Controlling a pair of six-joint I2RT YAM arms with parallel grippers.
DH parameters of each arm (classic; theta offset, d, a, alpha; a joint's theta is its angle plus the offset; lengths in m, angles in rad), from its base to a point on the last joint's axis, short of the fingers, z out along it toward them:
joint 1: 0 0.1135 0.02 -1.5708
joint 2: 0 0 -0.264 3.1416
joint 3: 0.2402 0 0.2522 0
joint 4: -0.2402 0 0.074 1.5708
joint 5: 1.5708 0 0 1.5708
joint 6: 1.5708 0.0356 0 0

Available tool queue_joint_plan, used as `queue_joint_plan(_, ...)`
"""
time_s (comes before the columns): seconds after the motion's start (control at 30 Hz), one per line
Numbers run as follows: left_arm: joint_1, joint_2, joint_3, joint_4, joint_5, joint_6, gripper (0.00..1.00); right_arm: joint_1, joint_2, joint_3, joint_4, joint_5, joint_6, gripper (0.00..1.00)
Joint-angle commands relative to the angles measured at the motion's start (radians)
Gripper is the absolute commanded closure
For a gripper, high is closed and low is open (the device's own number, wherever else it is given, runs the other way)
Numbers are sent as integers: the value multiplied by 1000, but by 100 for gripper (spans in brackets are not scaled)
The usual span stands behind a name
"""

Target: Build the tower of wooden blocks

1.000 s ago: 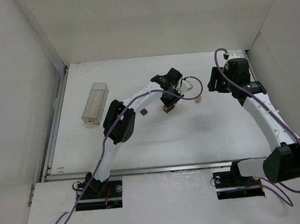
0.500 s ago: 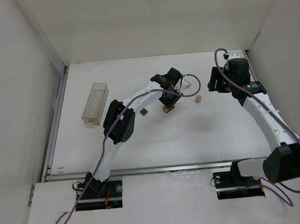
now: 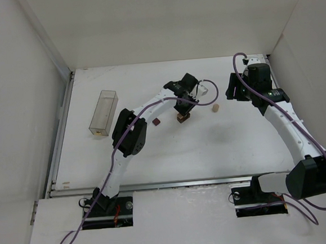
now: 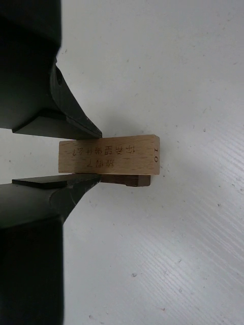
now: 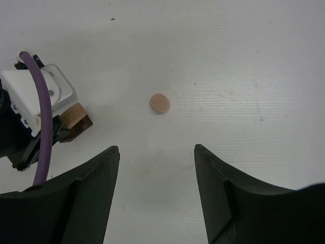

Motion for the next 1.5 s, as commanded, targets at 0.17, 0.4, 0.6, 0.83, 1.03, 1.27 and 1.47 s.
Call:
queue_joint_plan(0.17,0,-14,-12,-9,36,4,99,3,-16,2,53,-2,-15,34)
queue_joint_plan(0.4,0,-14,-12,-27,47,4,99,3,-16,2,53,-2,-15,34)
queue_joint_plan(0.6,9,-14,-33,-18,47,4,99,3,-16,2,53,7,-15,34)
queue_joint_plan(0.83,9,-14,-52,-18,47,4,99,3,-16,2,53,7,-15,34)
queue_joint_plan(1.03,9,-14,-52,-18,47,-24,90,3,-16,2,53,7,-15,34)
queue_joint_plan(1.27,9,-14,-52,-27,65,-33,68,3,-16,2,53,7,-15,32)
queue_joint_plan(1.47,18,-23,-43,-47,65,-13,42,3,-16,2,53,7,-15,32)
